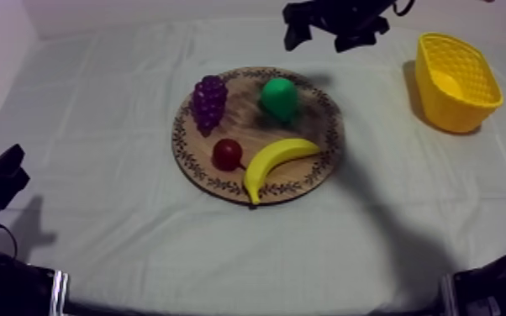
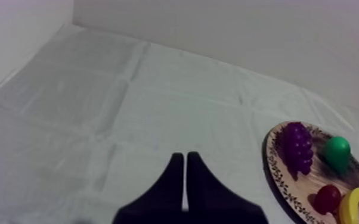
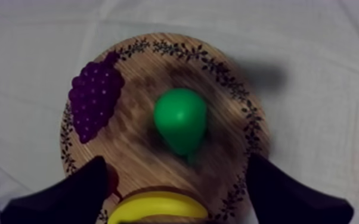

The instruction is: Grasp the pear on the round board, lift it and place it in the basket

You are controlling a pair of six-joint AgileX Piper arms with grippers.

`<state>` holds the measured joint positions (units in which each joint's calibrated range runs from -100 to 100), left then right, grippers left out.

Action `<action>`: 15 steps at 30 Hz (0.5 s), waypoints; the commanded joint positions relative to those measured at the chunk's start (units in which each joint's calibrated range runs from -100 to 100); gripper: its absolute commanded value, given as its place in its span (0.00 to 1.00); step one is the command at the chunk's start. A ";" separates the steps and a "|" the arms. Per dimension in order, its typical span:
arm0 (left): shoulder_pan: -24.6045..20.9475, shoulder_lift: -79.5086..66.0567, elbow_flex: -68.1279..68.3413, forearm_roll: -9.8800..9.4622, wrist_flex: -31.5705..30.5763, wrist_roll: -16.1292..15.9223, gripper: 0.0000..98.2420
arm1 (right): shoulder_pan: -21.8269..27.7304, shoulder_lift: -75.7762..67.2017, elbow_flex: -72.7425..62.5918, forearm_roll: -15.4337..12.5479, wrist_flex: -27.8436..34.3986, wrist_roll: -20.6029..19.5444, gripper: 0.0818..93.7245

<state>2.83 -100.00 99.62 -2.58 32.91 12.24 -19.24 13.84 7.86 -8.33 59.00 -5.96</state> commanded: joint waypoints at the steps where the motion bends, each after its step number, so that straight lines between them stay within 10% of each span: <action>1: 0.03 0.00 0.05 0.02 -0.01 0.00 0.00 | -0.18 2.29 -0.90 0.14 0.72 -0.08 0.88; 15: 0.03 0.00 0.05 0.02 -0.01 0.00 0.00 | -1.29 19.76 -12.58 1.21 1.69 -1.20 0.97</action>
<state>2.83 -100.00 99.62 -2.58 32.91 12.24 -20.54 31.42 -3.24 -7.24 60.26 -7.07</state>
